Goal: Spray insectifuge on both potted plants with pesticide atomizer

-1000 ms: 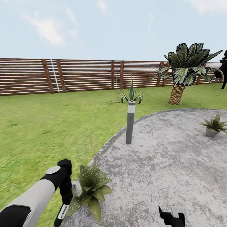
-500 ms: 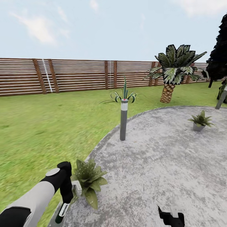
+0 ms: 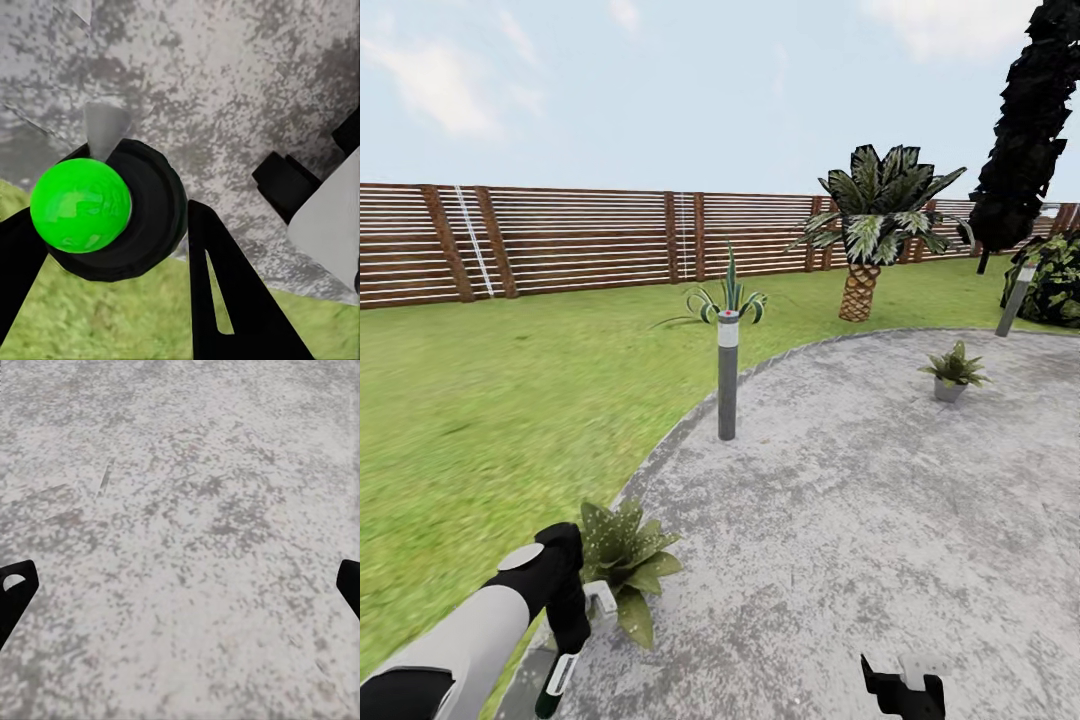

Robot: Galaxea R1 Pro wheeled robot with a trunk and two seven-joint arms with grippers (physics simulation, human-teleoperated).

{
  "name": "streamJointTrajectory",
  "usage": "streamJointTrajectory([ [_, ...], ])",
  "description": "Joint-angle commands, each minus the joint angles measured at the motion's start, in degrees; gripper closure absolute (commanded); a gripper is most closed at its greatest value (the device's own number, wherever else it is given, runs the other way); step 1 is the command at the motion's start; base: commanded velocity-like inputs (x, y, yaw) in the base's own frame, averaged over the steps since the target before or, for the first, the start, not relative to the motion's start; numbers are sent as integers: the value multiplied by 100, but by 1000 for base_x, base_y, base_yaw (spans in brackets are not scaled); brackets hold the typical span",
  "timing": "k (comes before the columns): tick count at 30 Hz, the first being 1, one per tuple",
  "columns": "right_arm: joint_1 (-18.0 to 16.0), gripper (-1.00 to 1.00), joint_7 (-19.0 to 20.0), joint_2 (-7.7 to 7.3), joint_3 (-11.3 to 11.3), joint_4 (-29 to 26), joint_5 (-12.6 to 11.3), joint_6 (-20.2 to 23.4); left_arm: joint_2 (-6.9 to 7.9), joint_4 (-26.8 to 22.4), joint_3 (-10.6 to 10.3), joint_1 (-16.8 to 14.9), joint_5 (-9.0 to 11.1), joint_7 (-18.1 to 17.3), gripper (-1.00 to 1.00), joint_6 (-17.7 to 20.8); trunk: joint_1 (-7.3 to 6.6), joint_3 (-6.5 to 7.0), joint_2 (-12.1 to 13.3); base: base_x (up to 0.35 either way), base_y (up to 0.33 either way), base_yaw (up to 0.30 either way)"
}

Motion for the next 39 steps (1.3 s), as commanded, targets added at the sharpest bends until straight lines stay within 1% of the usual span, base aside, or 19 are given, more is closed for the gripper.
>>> streamJointTrajectory([
  [1, -2, -100, 27, -1, 34, 1, -60, -15, 3, 3, 14, 14, 54, 67, 100, 62, -1, -6, -2, 0, 0, -1],
  [5, -2, -100, 31, -1, 34, 1, -58, -15, 1, 41, 64, 107, 131, 189, 100, 76, -1, -6, -2, 0, 0, 0],
  [12, -2, -100, 39, 13, 35, -5, -58, -23, -16, 37, 77, 128, 149, 204, 100, 89, -1, -6, -2, -1, 0, 0],
  [16, -2, -100, 39, 15, 34, -1, -57, -21, -39, -11, 77, 128, 149, 214, 100, 89, -1, -6, -2, -253, 0, 0],
  [17, -2, -100, 42, 17, 40, -4, -57, -18, -56, -6, 81, 128, 153, 416, 100, 96, -1, -6, -2, -110, 0, 0],
  [20, -2, -100, 41, 17, 39, -4, -57, -15, -67, 27, 85, 128, 159, 510, 100, 98, -1, -6, -2, -37, 0, 0],
  [22, -2, -100, 42, 17, 36, -1, -57, -19, -65, 38, 85, 128, 218, 526, 100, 98, -1, -6, -2, -8, 0, 0],
  [24, -2, -100, 43, 17, 39, 1, -51, -16, -50, 73, 86, 128, 361, 541, 100, 98, -1, -6, -2, -2, 0, 0],
  [25, -2, -100, 43, 17, 37, 1, -50, -16, -44, 103, 86, 128, 392, 553, 100, 98, -1, -6, -2, -1, 0, 0],
  [28, -2, -100, 43, 10, 34, 1, -49, -15, -33, 209, 86, 128, 504, 679, 100, 101, -1, -6, -2, 0, 0, 0],
  [30, -2, -100, 43, 7, 34, 1, -42, -15, -45, 201, 97, 128, 672, 731, 100, 116, -1, -6, -2, 0, 0, 0],
  [31, -2, -100, 43, 3, 34, 1, -41, -15, -52, 179, 97, 128, 713, 740, 100, 125, -1, -6, -2, 0, 0, 0],
  [35, -2, -100, 40, -1, 34, 1, -40, -15, -62, 159, 101, 128, 752, 752, 100, 190, -1, -6, -2, 0, 0, 0],
  [39, -2, -100, 42, -1, 34, 1, -51, -15, 32, 232, 78, 176, 755, 752, 100, 199, -1, -6, -2, 0, 0, 0],
])
